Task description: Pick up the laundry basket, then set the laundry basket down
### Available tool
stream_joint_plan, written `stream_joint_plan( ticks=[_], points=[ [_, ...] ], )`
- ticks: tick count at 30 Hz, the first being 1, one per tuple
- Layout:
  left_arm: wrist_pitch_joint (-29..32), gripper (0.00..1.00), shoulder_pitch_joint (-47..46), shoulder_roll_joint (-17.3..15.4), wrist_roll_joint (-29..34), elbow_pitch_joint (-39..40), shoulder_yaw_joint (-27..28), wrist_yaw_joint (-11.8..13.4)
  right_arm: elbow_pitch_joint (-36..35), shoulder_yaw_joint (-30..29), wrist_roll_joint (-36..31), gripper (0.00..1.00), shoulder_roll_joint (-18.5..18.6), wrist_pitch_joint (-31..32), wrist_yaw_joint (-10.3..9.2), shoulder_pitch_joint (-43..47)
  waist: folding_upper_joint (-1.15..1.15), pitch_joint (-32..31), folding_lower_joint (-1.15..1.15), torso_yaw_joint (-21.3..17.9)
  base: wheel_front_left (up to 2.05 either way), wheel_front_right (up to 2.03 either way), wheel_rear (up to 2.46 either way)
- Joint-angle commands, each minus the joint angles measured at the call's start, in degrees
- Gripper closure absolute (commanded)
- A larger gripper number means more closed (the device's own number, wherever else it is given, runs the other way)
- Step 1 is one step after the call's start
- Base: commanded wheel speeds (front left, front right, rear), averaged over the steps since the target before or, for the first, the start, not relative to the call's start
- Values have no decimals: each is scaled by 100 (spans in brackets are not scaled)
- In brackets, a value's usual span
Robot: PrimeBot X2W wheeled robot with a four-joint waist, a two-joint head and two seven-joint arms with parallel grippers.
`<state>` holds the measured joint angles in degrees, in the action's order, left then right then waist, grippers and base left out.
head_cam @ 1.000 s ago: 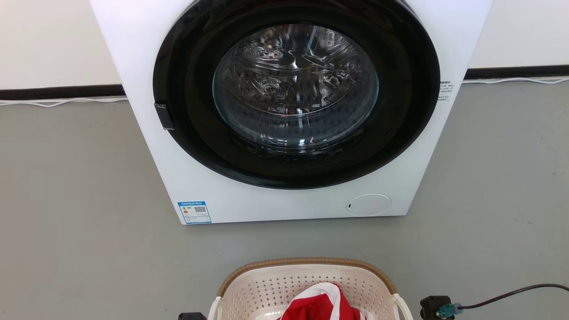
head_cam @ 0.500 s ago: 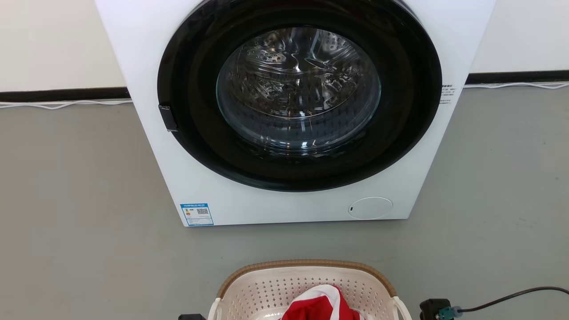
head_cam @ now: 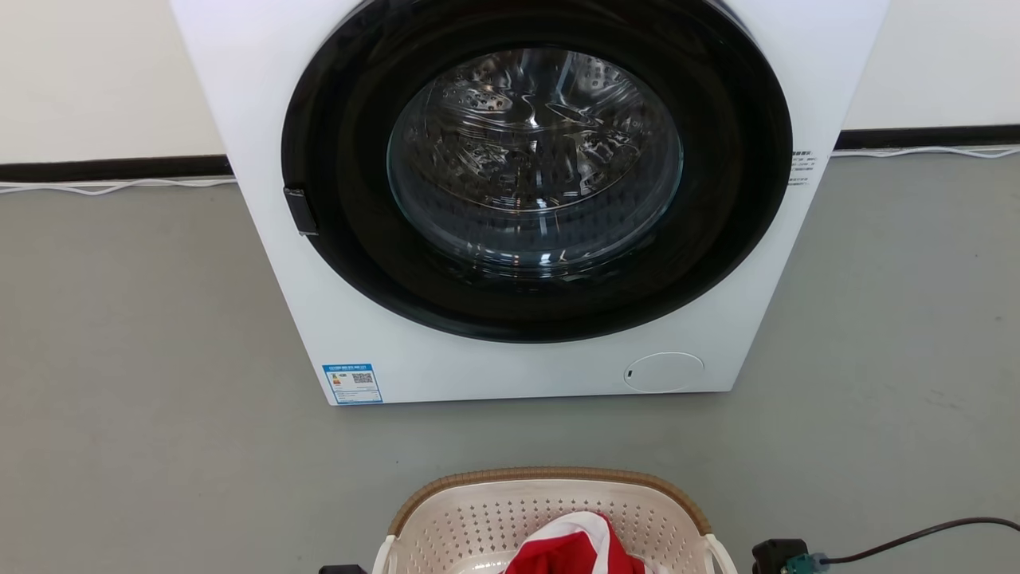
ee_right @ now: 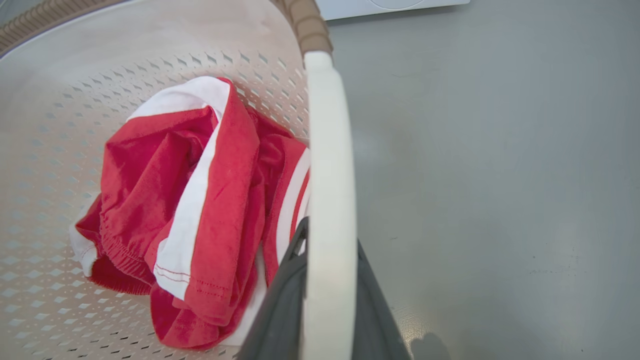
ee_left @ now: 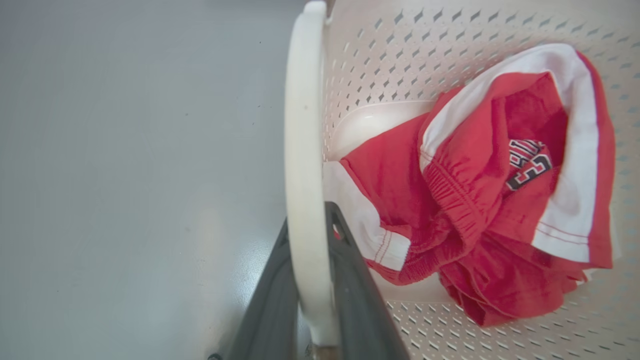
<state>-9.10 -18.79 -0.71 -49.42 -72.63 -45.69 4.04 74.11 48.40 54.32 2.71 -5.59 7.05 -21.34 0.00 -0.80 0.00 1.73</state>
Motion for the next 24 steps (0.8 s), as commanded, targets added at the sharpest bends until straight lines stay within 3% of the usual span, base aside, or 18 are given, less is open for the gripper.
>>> stream_joint_plan(
  ticks=[1, 13, 24],
  points=[
    [-128, 100, -126, -217, -42, -28, 118, 133, -28, 129, 39, 100, 17, -118, 44, -138, 0, 13, 0, -5, 0, 0, 0],
    [-165, 100, -168, -217, -152, -41, 72, 137, -20, 300, 316, 100, 17, -194, 44, -209, 0, 152, 0, -34, 0, 0, 0],
    [-311, 100, -718, -235, -242, -50, 157, 174, -17, 484, 552, 100, 17, -426, 44, -843, 0, 792, 0, -8, 0, 0, 0]
  ],
)
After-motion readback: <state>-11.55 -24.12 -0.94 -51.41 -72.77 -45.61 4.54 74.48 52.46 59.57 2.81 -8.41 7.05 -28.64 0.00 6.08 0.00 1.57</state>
